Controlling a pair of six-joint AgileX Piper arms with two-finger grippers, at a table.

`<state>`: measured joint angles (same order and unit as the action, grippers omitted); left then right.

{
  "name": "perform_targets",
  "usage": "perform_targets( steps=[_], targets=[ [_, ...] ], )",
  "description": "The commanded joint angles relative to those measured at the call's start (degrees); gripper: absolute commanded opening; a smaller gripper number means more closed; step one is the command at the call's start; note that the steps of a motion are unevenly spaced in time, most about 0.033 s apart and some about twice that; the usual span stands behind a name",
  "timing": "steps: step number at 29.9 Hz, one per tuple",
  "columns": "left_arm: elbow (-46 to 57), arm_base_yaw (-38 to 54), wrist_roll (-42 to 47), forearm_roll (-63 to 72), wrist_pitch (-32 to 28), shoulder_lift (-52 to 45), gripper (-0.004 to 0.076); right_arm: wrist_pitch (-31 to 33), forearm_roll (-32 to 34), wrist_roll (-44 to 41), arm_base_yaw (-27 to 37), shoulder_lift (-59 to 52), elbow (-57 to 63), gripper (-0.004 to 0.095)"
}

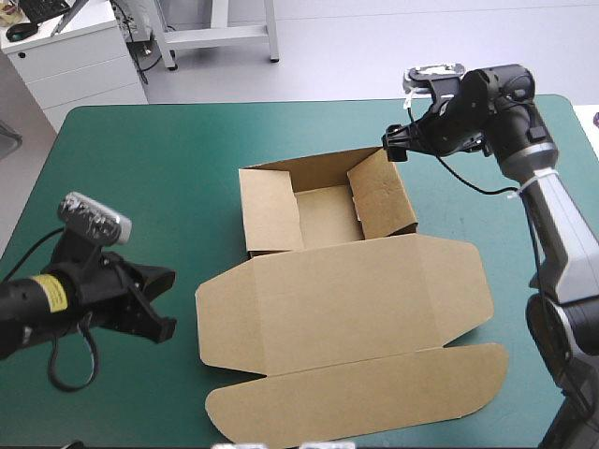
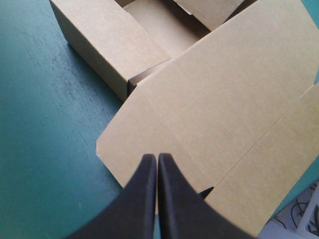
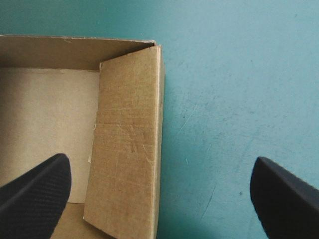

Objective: Fold the box

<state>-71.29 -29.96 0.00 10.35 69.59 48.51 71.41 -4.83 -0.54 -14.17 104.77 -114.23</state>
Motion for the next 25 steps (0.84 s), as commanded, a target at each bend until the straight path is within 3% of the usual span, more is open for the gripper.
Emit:
perform_targets(
  steps=[1, 12, 25],
  targets=[
    [6.79, -0.33, -0.91, -0.26, -7.04, -6.79, -0.001, 0.47, -0.42, 0.54, 0.3, 0.8, -1.29, 0.0886],
    [25.98, -0.33, -1.16, -1.17, -17.52, -18.96, -0.001, 0.47, -2.95, 0.54, 0.2, 8.6, -0.84, 0.0886],
    [28.32, -0.33, -1.16, -1.31, -19.2, -19.55, -0.001, 0.47, -1.77, 2.29, -2.66, 9.84, 3.36, 0.0886]
  ],
)
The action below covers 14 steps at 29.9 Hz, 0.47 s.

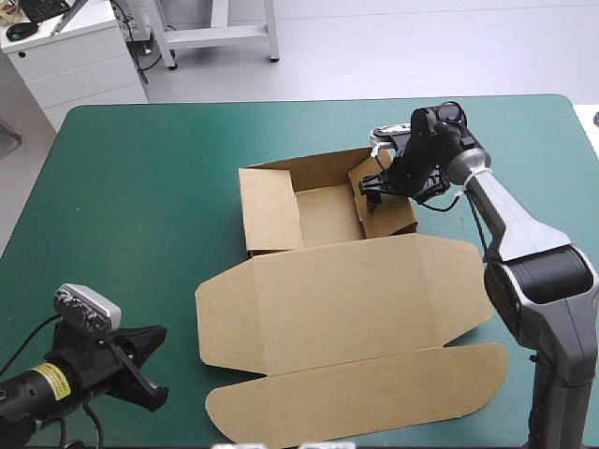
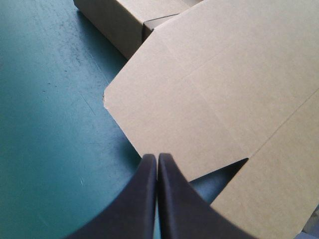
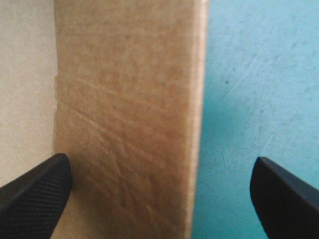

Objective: Fold the box

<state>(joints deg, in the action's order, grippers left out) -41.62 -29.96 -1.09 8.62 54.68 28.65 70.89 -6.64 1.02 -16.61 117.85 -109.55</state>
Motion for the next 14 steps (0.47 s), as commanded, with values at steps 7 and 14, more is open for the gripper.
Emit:
perform_targets(
  steps=[7, 14],
  targets=[
    [-1.35, -0.33, -0.07, 0.42, -4.69, 0.3, -0.001, 0.99, 0.09, 0.73, -0.21, -3.24, -1.31, 0.0381],
    [-1.35, -0.33, -0.07, 0.42, -4.69, 0.3, -0.001, 0.99, 0.12, 1.61, 0.52, -3.7, -2.96, -0.0014]
  ],
)
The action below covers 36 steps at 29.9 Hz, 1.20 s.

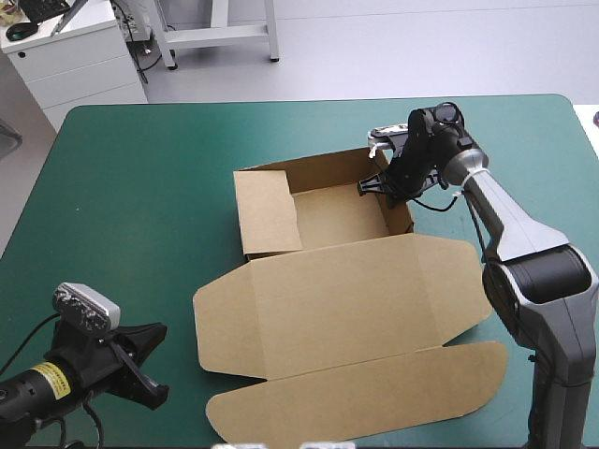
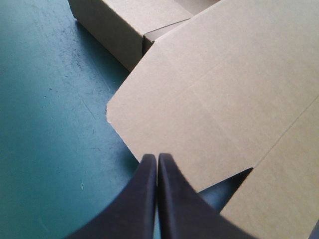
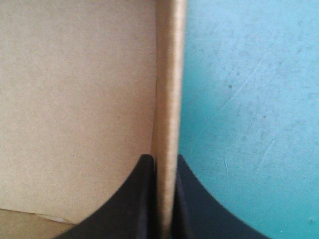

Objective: Fold the box

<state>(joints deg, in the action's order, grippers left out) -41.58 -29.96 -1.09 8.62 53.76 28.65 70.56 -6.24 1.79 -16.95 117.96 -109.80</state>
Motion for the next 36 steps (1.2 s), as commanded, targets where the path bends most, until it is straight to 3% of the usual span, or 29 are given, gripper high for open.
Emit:
perform_targets(
  steps=[1, 6, 16, 20, 32, 36],
  targets=[
    [-1.39, -0.33, -0.07, 0.42, -3.76, 0.3, -0.001, 1.33, -0.27, 0.84, 1.29, -4.26, -3.58, -0.002],
    [-1.39, -0.33, -0.07, 0.42, -4.7, 0.3, -0.001, 1.33, -0.32, 1.2, 6.92, -7.36, -8.84, -0.002],
    [-1.39, -0.33, -0.07, 1.88, -6.12, 0.3, -0.001, 1.33, 1.39, 1.71, 29.63, -9.91, -10.76, -0.002],
    [-1.39, -0.33, -0.07, 2.12, -6.38, 0.3, -0.001, 1.33, 0.17, 1.71, 35.83, -8.2, -10.76, -0.002],
    [-1.39, -0.33, -0.07, 2.39, -8.03, 0.3, -0.001, 0.58, 0.15, 1.29, 42.46, -0.47, -10.76, 0.0001],
    [-1.39, -0.33, -0.88, 2.92, -7.8, 0.3, -0.001, 0.58, 0.15, 0.97, 43.12, 0.27, -10.89, 0.0195]
  ],
)
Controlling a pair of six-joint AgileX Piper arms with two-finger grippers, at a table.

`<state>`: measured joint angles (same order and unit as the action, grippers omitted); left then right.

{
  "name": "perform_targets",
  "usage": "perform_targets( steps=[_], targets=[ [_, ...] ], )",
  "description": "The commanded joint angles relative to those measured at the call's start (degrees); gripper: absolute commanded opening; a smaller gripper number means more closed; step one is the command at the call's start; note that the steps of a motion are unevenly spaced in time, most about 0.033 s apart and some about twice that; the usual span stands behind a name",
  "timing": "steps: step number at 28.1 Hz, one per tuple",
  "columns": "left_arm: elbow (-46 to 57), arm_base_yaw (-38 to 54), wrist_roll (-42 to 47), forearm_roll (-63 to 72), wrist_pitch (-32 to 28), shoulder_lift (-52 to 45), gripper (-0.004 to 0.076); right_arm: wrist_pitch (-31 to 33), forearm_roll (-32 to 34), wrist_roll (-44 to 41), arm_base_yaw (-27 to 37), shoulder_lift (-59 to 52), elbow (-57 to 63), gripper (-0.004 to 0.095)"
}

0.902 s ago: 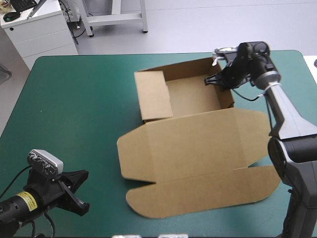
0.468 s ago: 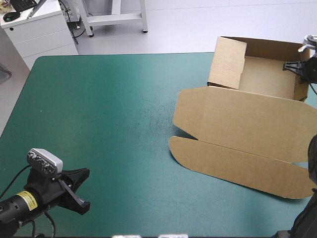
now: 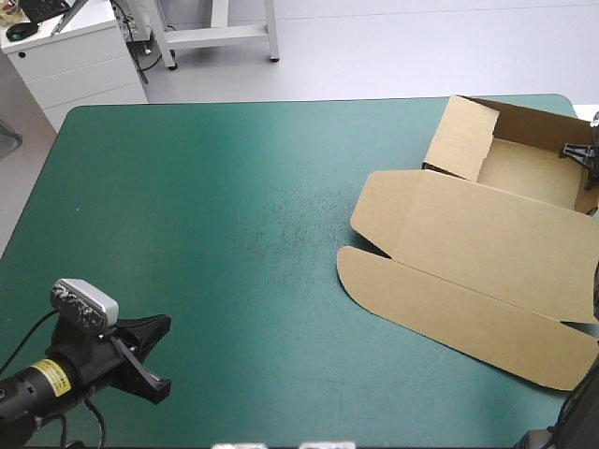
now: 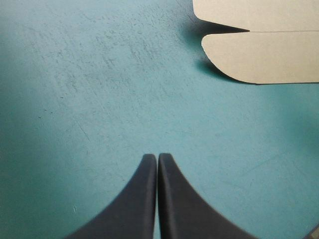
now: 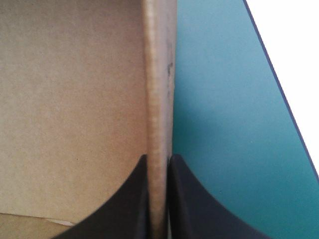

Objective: Fold the box

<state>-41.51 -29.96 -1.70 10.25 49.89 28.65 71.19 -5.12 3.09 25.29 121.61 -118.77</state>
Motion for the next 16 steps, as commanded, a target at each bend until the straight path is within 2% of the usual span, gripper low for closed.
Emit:
perform_targets(
  steps=[1, 5, 7, 9, 16],
  targets=[
    [-1.46, -0.33, -0.27, 1.69, -3.91, 0.3, -0.001, -0.06, -1.12, -0.48, 0.85, -3.38, -1.93, 0.0276],
    [-1.46, -0.33, -0.27, 2.25, -3.78, 0.3, -0.001, 0.65, 1.69, -0.6, 0.98, -3.38, -1.93, 0.0631],
    [-1.46, -0.33, -0.27, 2.25, -3.78, 0.3, -0.001, 0.65, 2.38, -1.8, 0.98, -3.69, -1.93, 0.0766],
    [-1.46, -0.33, -0.27, 2.25, -3.78, 0.3, -0.001, 0.65, 2.25, -1.78, 0.98, -4.5, -1.93, 0.0811],
    [-1.46, -0.33, -0.27, 1.9, -3.78, 0.3, -0.001, 0.65, -1.2, -1.78, 0.98, -13.94, -1.93, 0.0779]
  ],
)
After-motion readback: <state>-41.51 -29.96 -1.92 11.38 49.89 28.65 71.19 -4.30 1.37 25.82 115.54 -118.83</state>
